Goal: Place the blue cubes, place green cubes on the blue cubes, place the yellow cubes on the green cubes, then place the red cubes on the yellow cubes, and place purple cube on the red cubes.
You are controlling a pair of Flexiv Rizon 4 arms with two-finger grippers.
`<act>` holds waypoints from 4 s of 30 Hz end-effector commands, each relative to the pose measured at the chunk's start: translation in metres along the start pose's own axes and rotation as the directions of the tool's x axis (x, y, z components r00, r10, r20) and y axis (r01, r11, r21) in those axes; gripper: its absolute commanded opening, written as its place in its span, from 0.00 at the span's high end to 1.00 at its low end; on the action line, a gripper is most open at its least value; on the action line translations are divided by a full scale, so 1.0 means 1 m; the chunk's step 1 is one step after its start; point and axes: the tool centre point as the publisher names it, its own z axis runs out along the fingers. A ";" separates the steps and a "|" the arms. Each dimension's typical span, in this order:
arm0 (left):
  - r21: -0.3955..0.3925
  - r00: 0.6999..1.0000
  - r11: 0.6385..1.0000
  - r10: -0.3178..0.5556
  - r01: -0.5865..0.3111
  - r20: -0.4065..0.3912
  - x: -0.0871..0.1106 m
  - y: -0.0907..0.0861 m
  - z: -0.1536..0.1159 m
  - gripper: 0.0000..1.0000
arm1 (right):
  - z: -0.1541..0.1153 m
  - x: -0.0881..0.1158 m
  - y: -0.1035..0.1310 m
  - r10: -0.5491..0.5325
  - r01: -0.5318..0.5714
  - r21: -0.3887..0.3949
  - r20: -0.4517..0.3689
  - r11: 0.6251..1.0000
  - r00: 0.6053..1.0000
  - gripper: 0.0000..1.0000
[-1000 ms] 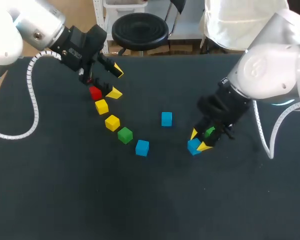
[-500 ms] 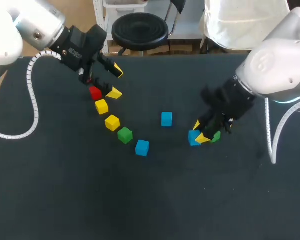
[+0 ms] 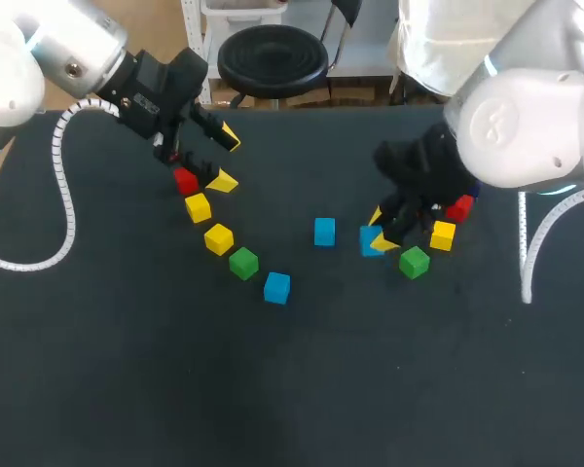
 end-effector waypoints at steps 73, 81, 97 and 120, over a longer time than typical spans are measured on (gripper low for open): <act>0.000 1.000 1.000 0.001 -0.001 -0.001 0.000 0.000 0.000 0.00 | 0.039 0.014 -0.051 -0.035 0.035 0.018 0.016 0.999 0.999 1.00; 0.000 1.000 1.000 0.001 -0.001 -0.001 0.000 0.000 0.000 0.00 | 0.045 0.015 -0.052 -0.031 0.031 0.007 0.021 1.000 0.999 1.00; 0.000 1.000 1.000 0.001 -0.001 -0.001 0.000 0.000 0.000 0.00 | 0.048 0.011 -0.060 -0.039 0.039 0.011 0.020 0.999 0.999 1.00; 0.000 1.000 1.000 0.001 -0.001 -0.001 0.000 0.000 0.000 0.00 | 0.053 0.014 -0.068 -0.023 0.023 0.002 0.017 1.000 1.000 1.00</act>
